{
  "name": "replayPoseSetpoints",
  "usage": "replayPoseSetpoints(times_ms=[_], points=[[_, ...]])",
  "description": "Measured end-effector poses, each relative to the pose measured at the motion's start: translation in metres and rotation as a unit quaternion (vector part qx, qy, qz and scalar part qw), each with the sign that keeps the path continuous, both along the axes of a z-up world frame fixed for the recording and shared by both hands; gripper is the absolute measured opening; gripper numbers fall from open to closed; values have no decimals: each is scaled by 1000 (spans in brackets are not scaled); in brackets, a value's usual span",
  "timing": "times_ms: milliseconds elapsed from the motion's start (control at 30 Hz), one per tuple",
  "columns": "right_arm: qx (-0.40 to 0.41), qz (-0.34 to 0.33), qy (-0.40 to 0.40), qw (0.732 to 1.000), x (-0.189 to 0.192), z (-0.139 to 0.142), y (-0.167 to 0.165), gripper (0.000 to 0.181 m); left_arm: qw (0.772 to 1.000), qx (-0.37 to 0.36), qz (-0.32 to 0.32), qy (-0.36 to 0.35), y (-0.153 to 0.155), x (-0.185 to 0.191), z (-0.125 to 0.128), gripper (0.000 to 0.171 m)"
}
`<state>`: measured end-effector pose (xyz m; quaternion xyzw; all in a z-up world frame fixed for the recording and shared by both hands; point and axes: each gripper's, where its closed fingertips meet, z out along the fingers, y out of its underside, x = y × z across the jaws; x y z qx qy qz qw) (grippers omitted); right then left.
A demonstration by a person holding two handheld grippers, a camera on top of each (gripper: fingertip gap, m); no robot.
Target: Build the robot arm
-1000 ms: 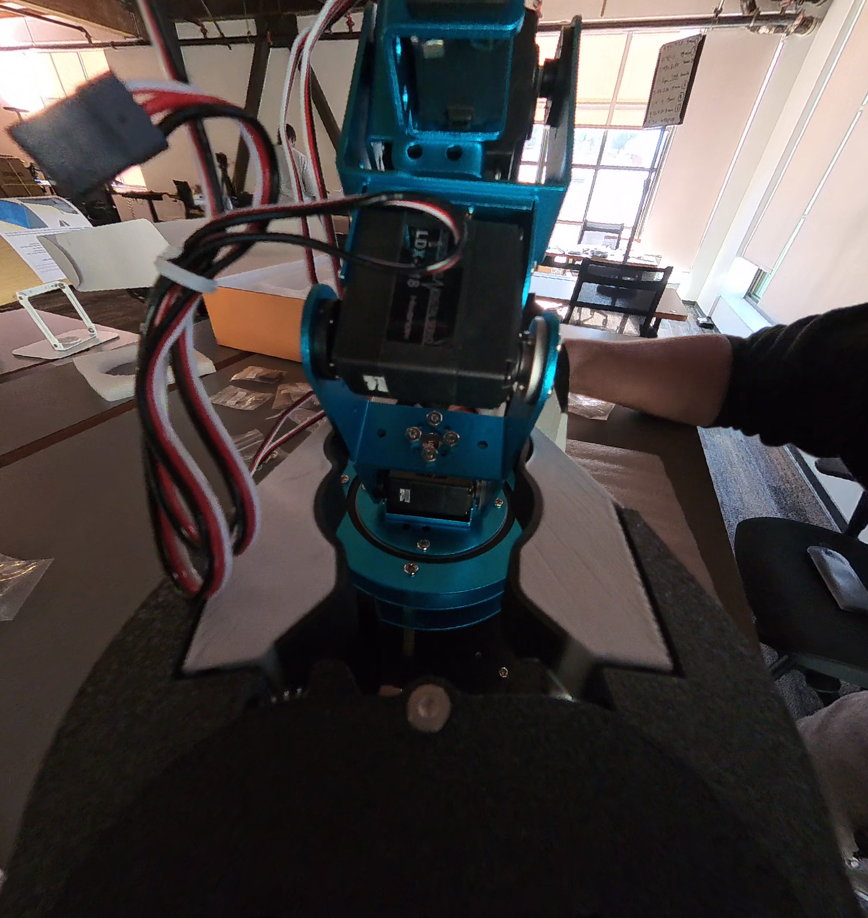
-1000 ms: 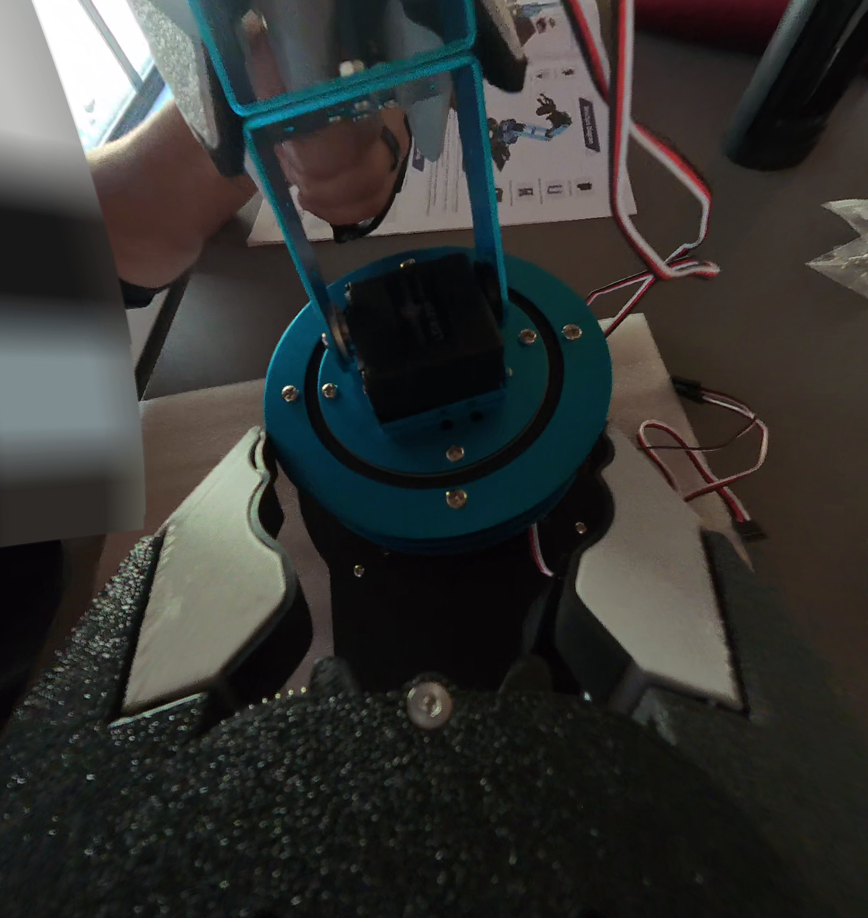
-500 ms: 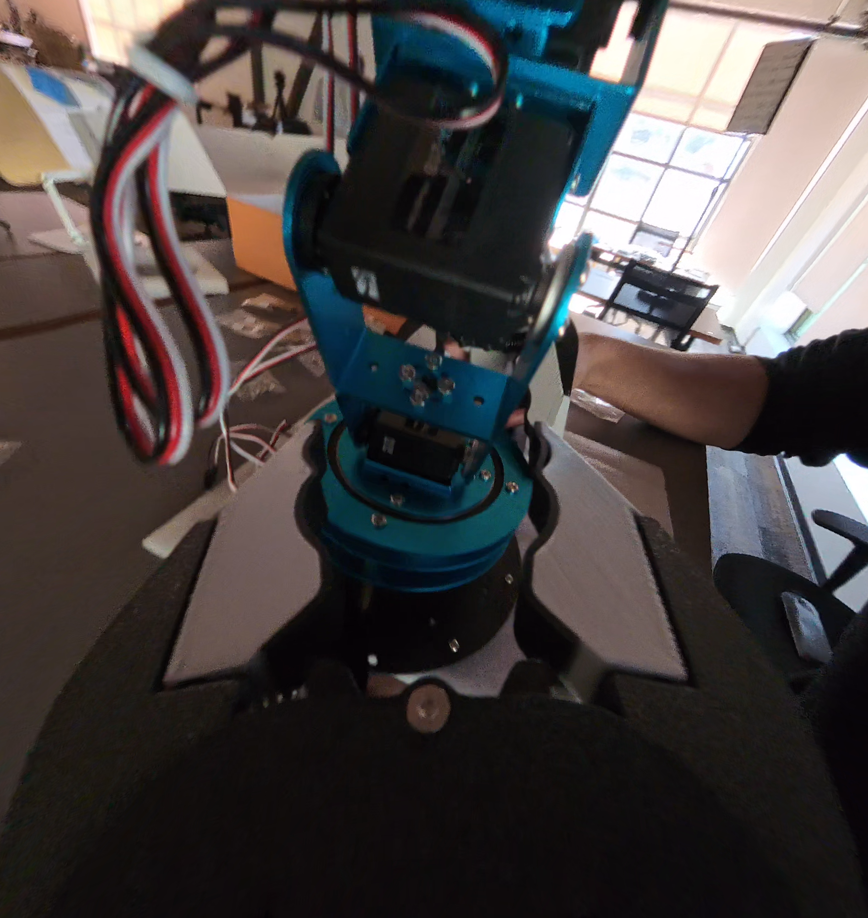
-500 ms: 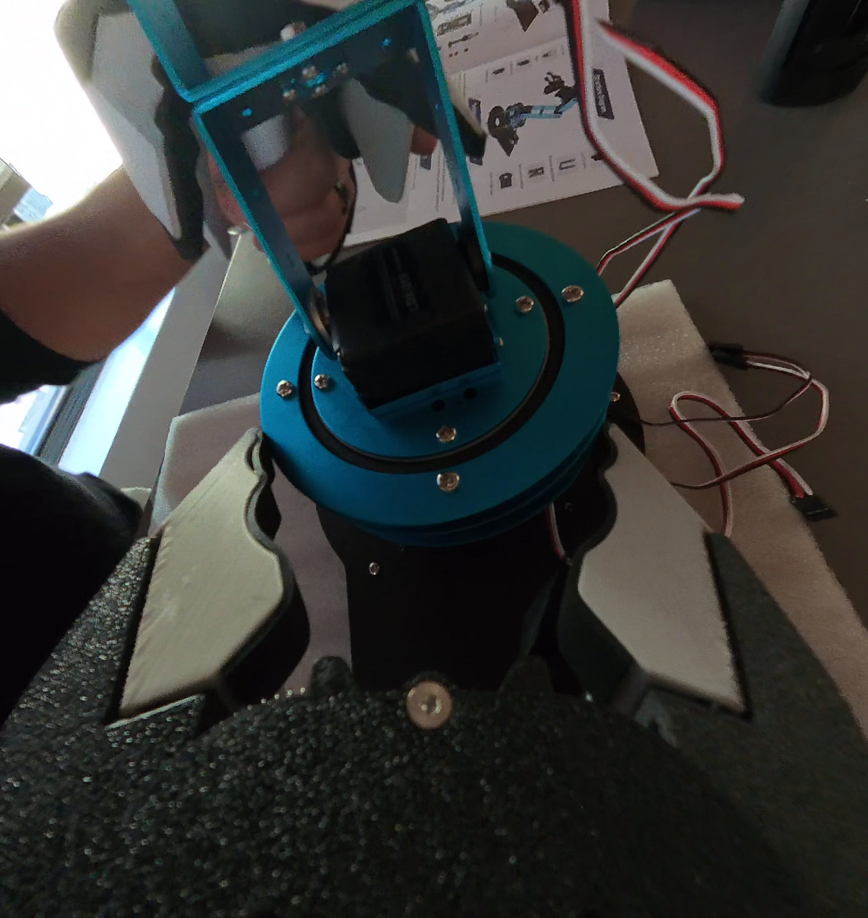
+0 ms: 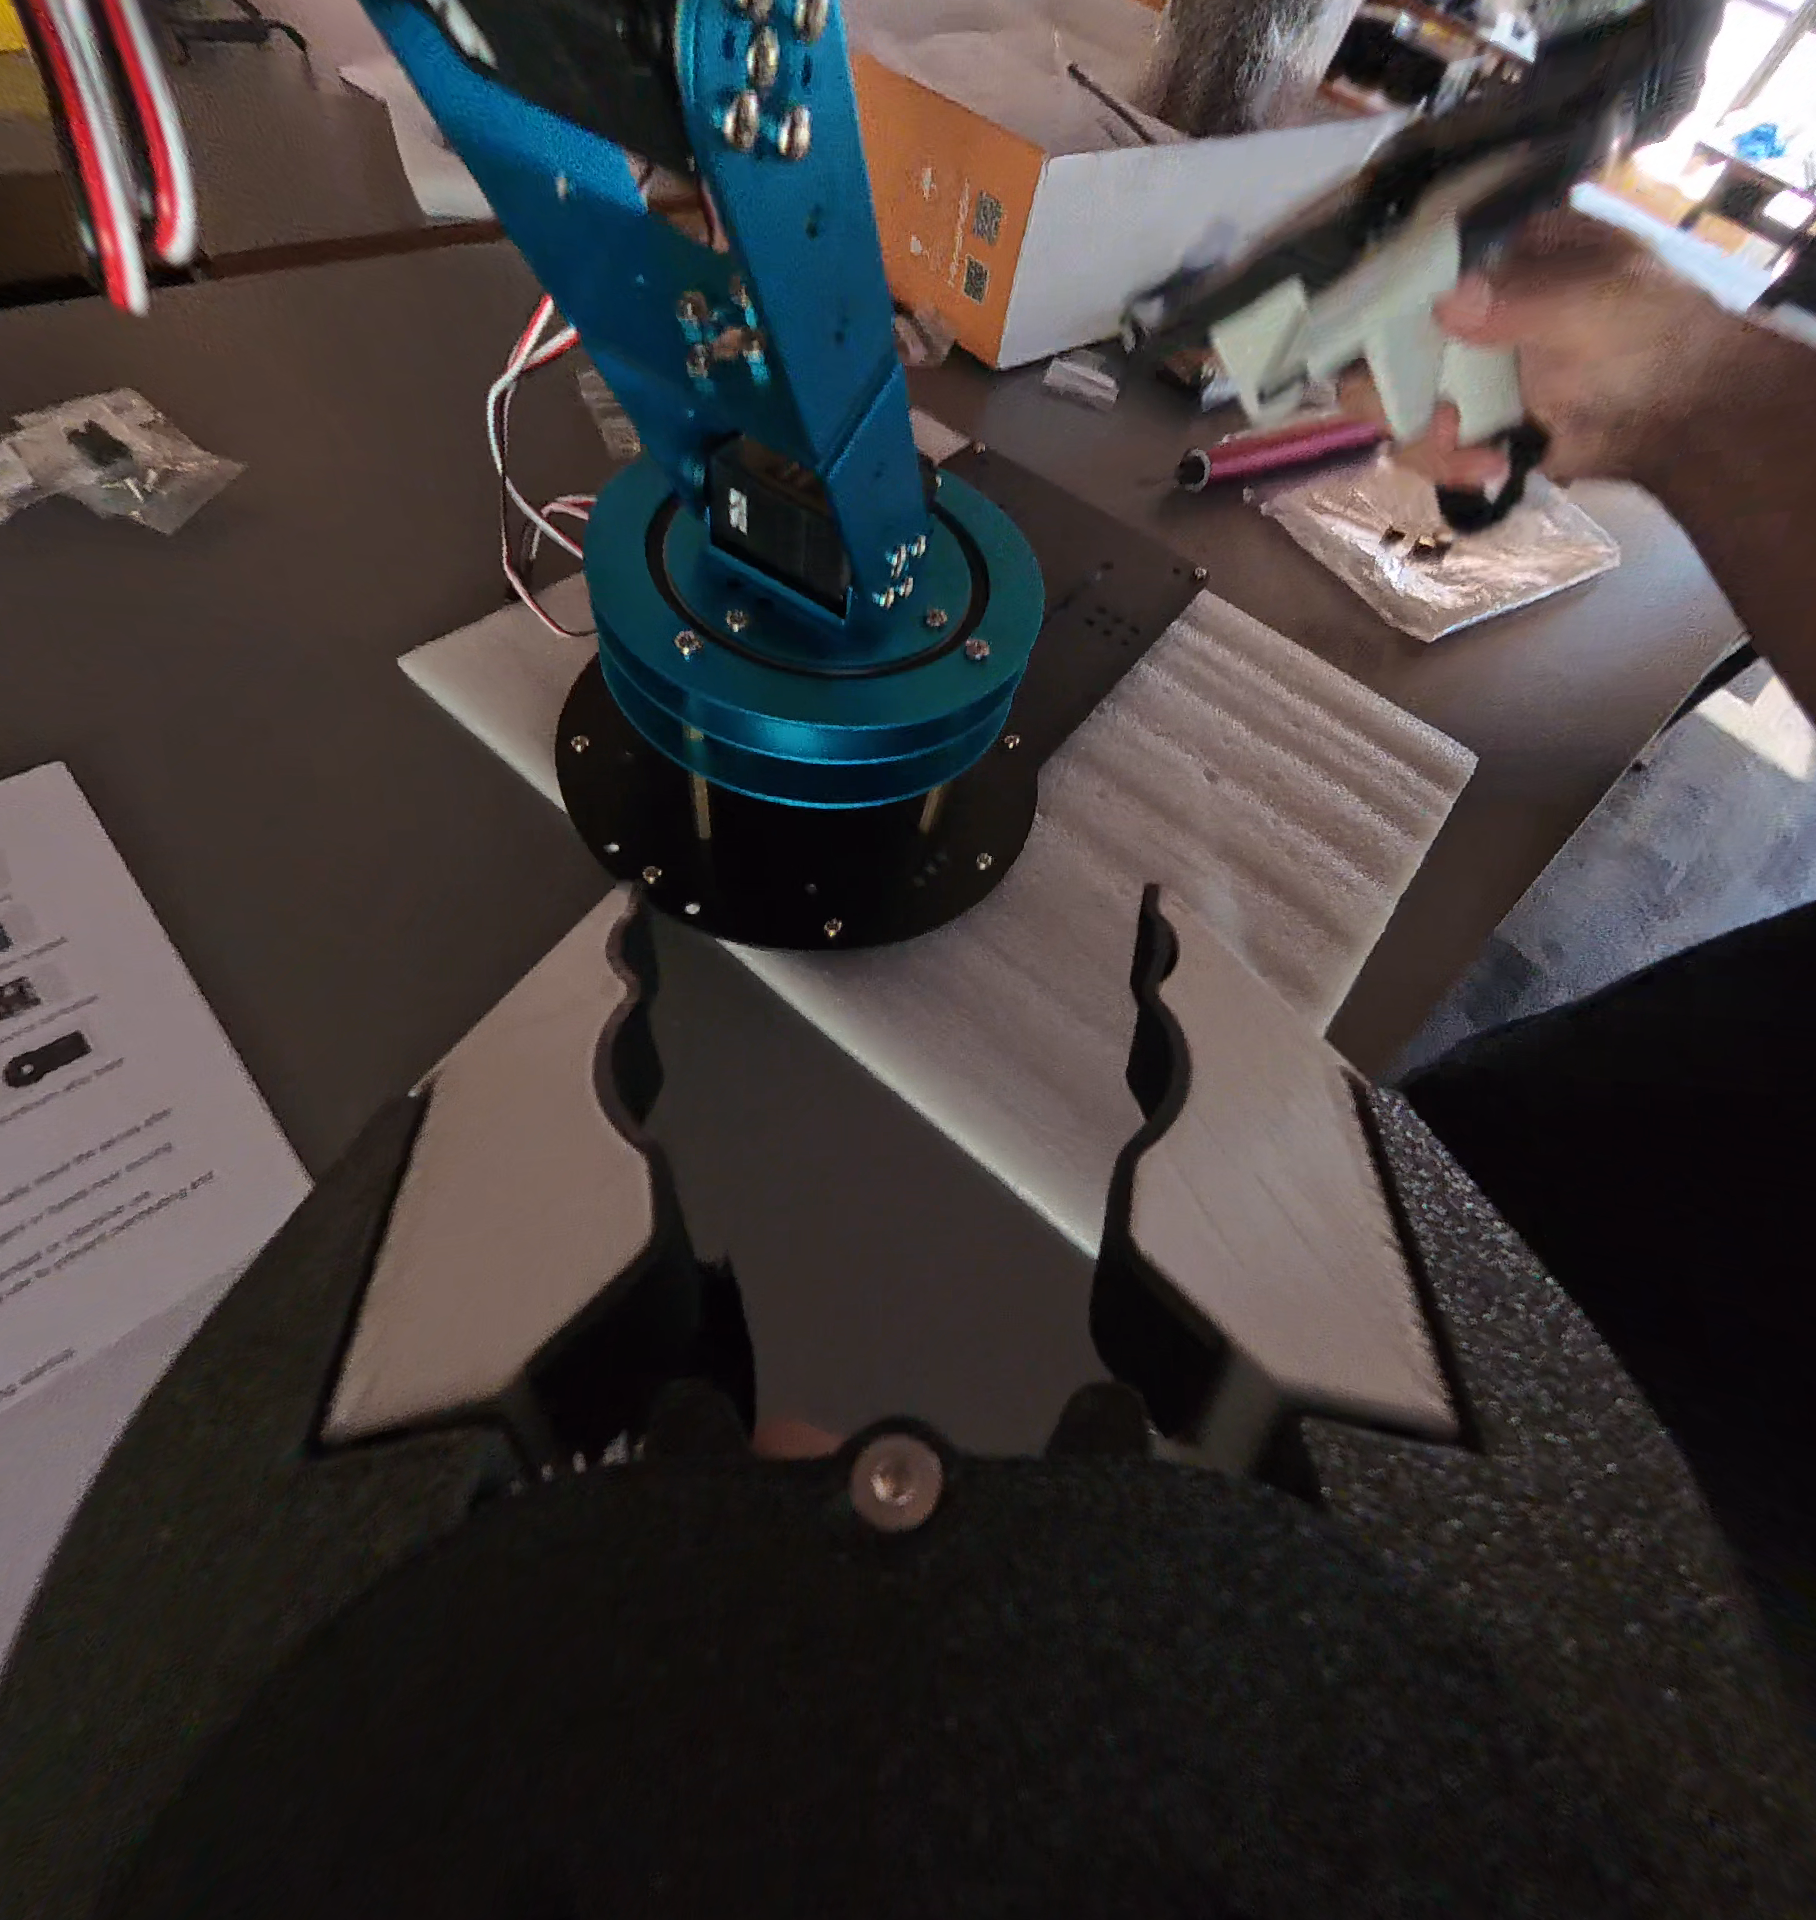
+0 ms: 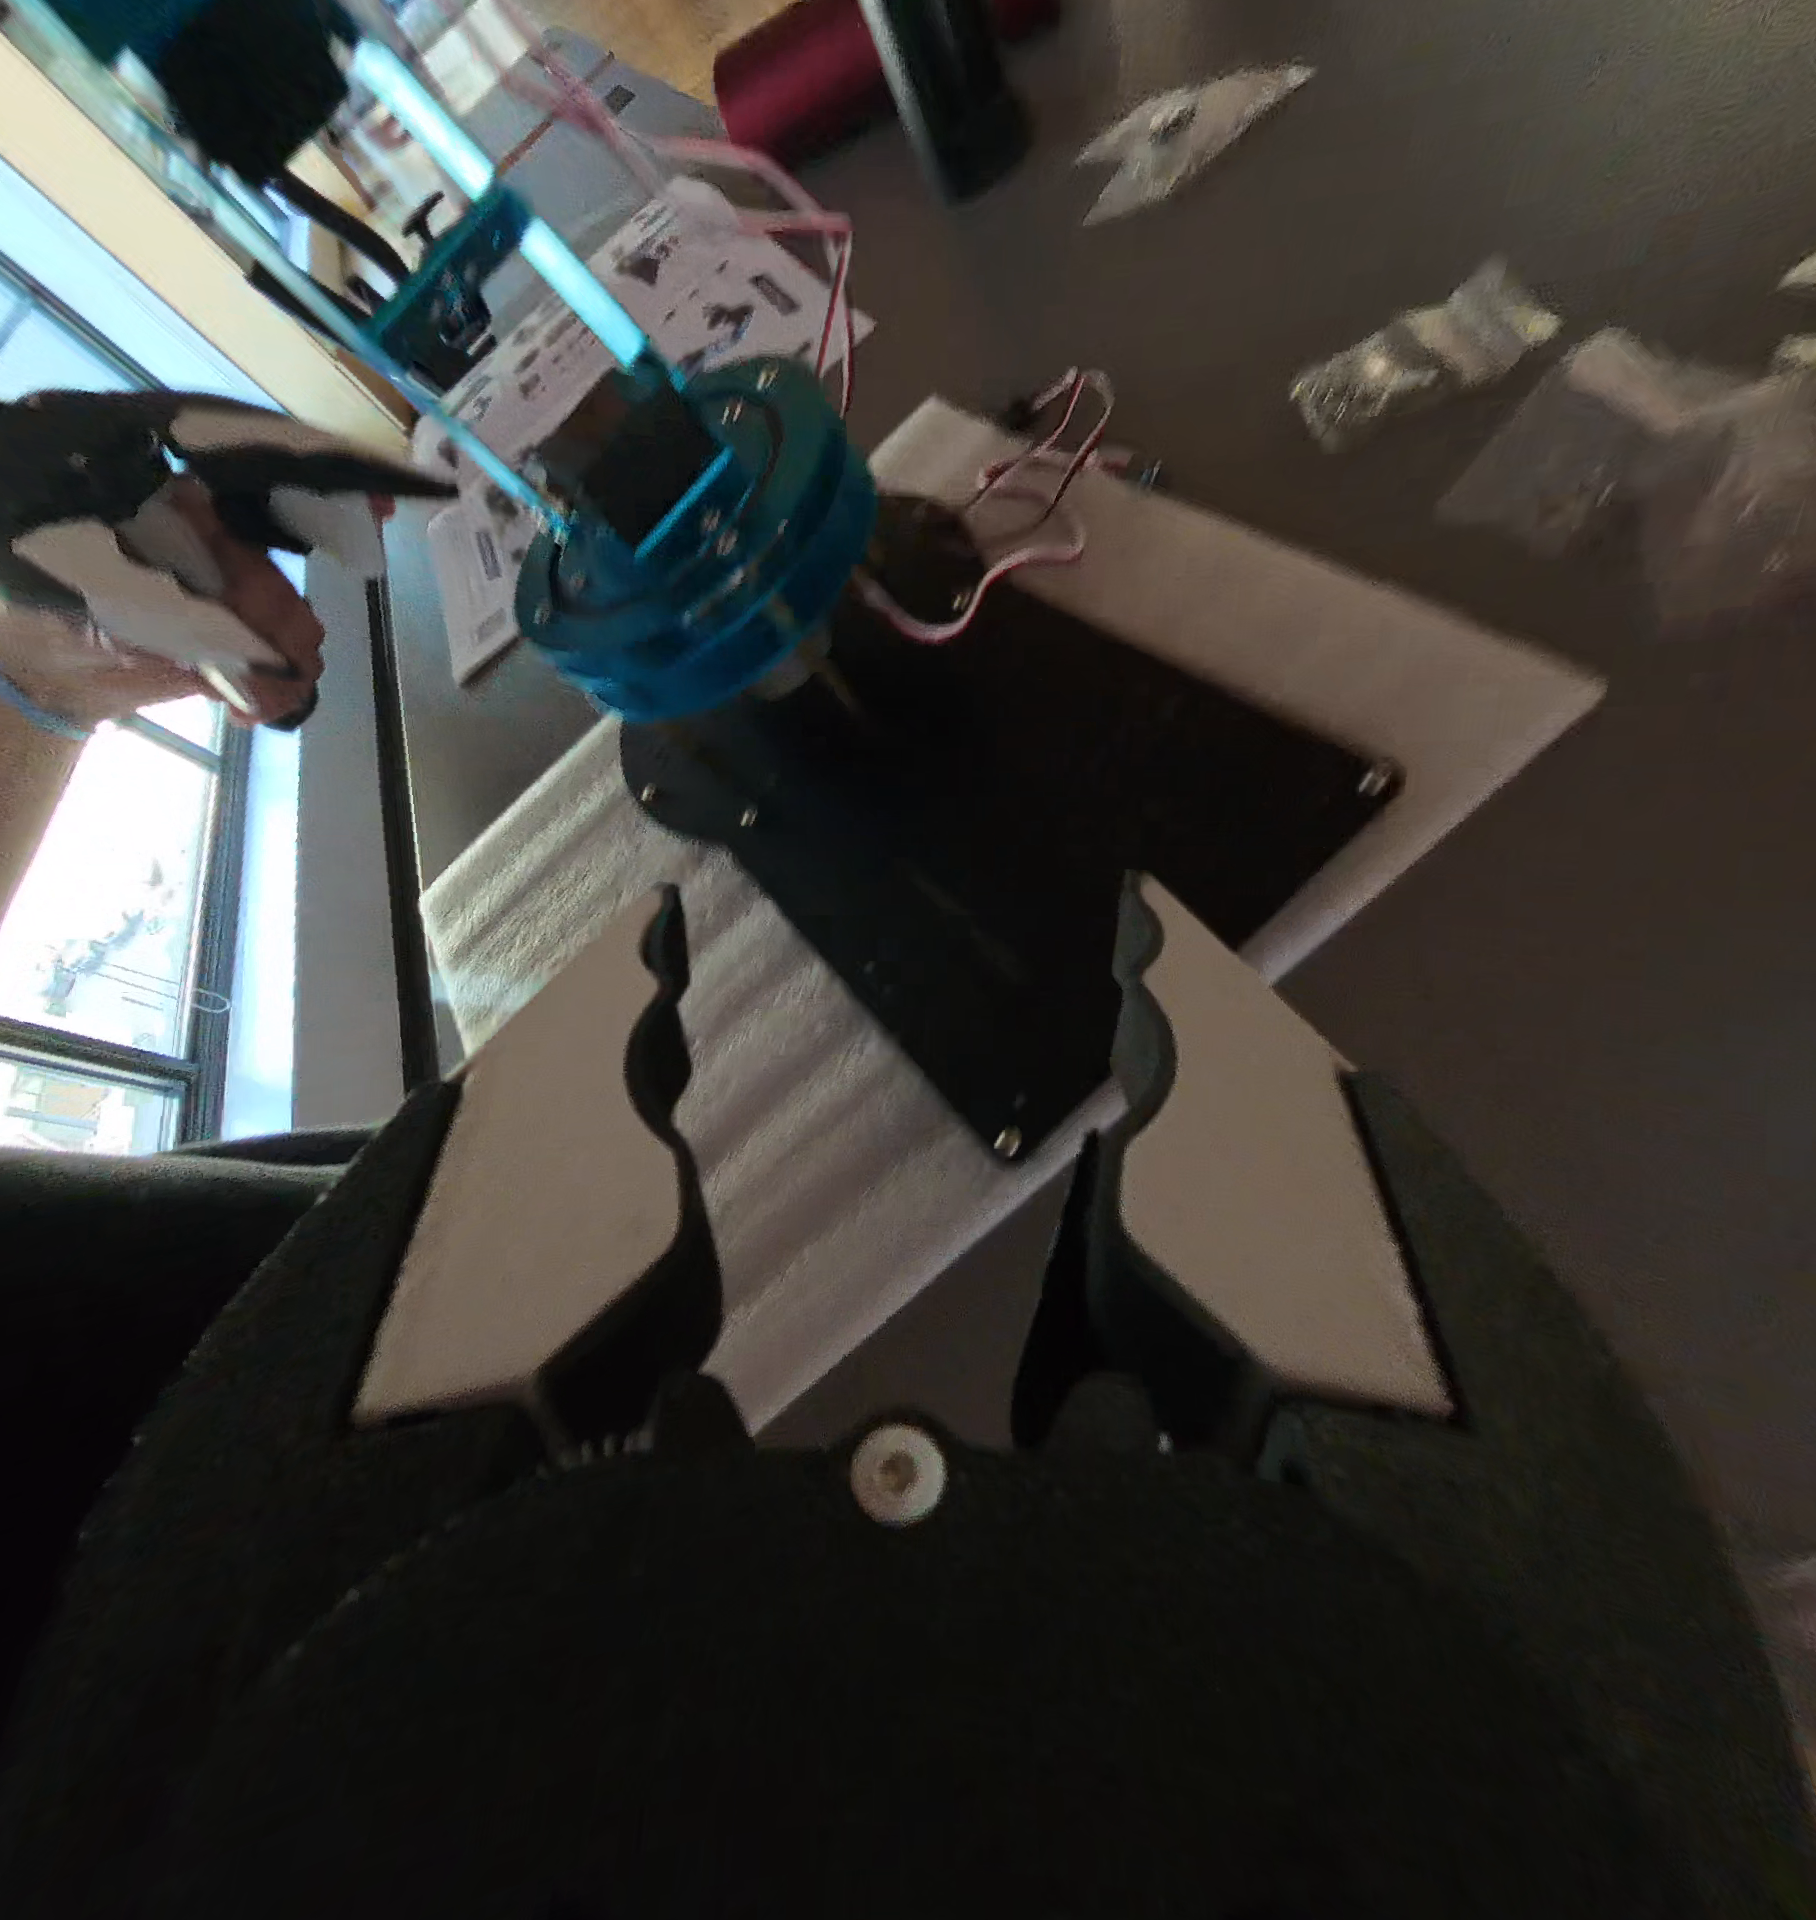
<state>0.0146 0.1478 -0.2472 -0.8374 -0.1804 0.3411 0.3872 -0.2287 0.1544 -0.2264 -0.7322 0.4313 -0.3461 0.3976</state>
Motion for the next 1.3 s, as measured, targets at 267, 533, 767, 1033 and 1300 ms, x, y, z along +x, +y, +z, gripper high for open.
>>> replayPoseSetpoints(times_ms=[267,533,767,1033,1300], points=[[110,26,-194,975,-19,-26,-29,78,999,-18,-36,-3,38,21,-7,91],[169,68,-345,921,-37,-38,-6,63,994,-18,-104,-35,60,55,-14,105],[193,53,-447,872,-37,-55,3,58,978,-38,-198,-45,51,67,-26,120],[202,49,-527,824,-46,-55,0,41,970,-13,-241,-21,60,76,-31,123],[196,72,-593,778,-56,-67,-7,9,962,8,-272,-8,58,84,-38,123]])
